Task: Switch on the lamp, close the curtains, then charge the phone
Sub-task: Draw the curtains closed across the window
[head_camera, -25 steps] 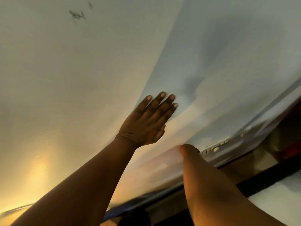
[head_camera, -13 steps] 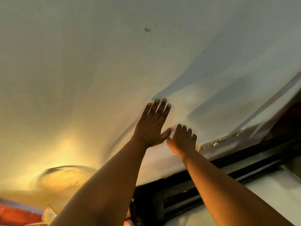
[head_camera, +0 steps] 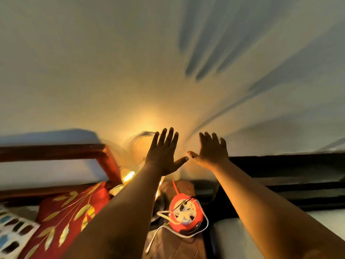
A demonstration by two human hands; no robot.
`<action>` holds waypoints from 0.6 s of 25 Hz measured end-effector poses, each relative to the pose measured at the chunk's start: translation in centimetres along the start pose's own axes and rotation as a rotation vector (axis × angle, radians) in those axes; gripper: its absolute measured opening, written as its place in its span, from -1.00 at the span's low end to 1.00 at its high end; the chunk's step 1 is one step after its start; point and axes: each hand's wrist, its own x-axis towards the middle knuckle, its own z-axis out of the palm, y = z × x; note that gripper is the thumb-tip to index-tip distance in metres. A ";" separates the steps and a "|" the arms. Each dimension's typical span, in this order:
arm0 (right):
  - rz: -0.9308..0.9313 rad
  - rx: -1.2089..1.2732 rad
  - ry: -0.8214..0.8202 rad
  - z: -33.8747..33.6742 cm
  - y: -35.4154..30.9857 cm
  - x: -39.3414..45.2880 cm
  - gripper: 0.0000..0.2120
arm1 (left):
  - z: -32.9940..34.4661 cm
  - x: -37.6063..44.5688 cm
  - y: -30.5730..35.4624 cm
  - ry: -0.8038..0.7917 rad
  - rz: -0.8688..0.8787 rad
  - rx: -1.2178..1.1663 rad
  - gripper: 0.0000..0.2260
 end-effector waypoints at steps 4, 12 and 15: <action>-0.101 0.022 -0.067 3.3 -8.2 -4.1 -0.13 | 2.7 -10.3 -5.6 -0.102 -0.119 -0.102 -0.15; -0.332 0.020 -0.085 6.6 -19.0 -8.2 -0.12 | 5.9 -24.5 -12.3 -0.153 -0.423 -0.192 -0.13; -0.442 -0.009 -0.133 8.0 -22.2 -9.4 -0.13 | 7.7 -28.2 -12.2 -0.248 -0.501 -0.183 -0.14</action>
